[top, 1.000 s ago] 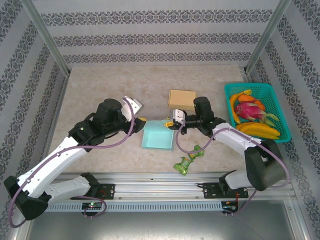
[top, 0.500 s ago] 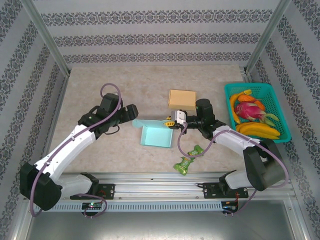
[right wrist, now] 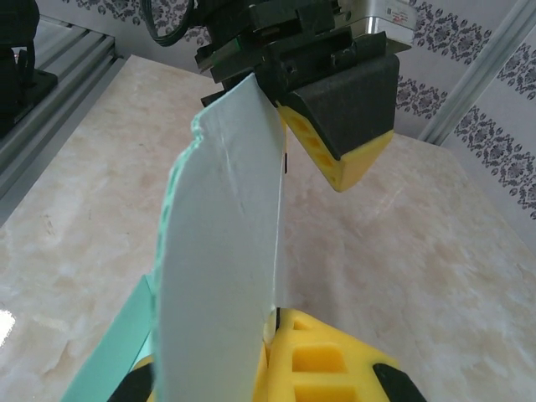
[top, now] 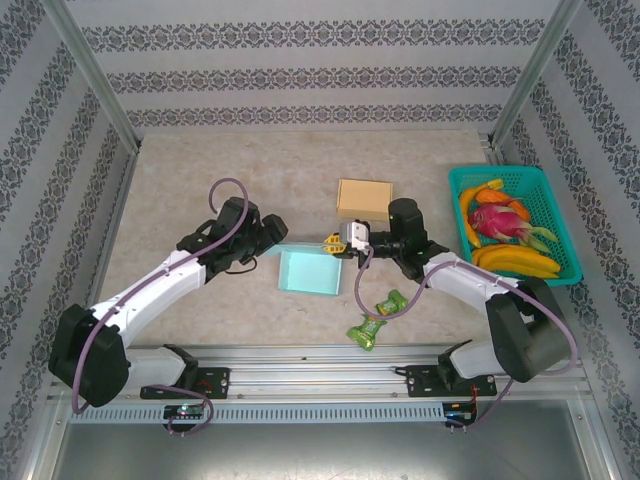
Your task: Fold the paper box
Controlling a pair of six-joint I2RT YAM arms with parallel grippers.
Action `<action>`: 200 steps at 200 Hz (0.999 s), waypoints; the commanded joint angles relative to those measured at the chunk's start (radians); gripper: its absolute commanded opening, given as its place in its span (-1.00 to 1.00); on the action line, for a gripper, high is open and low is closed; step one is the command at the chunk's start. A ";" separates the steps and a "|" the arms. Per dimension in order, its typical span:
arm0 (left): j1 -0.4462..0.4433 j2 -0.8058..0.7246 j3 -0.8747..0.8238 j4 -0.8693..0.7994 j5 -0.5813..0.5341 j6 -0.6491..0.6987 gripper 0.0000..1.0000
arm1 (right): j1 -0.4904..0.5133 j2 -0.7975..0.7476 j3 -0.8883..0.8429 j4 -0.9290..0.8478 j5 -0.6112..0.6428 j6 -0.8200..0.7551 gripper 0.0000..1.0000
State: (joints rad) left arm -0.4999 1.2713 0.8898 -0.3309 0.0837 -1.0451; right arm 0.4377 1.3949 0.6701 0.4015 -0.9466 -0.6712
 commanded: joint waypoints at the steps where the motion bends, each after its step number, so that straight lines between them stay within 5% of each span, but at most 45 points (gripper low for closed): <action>1: -0.021 0.007 -0.011 0.070 0.026 -0.088 0.60 | 0.016 -0.008 -0.015 0.046 -0.006 0.018 -1.00; 36: -0.053 0.015 -0.012 0.087 0.017 -0.112 0.57 | 0.045 0.013 -0.019 0.057 0.080 -0.007 -1.00; 74: -0.068 0.044 -0.029 0.150 0.051 -0.137 0.31 | 0.076 0.031 -0.021 0.038 0.118 -0.054 -0.97; 114: -0.098 0.044 -0.039 0.126 -0.001 -0.082 0.08 | 0.076 0.034 -0.025 -0.028 0.178 -0.101 -0.50; 164: -0.157 0.003 -0.157 0.153 -0.150 -0.071 0.02 | 0.088 0.002 -0.041 -0.121 0.297 -0.137 -0.17; 186: -0.181 0.014 -0.174 0.148 -0.217 -0.065 0.02 | 0.105 -0.032 -0.040 -0.197 0.391 -0.156 0.29; 200: -0.183 0.022 -0.192 0.172 -0.223 -0.076 0.02 | 0.112 -0.052 -0.029 -0.269 0.438 -0.167 0.31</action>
State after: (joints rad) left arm -0.6651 1.2896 0.7200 -0.2001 -0.0647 -1.1374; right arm 0.5308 1.3952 0.6319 0.2420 -0.6178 -0.8070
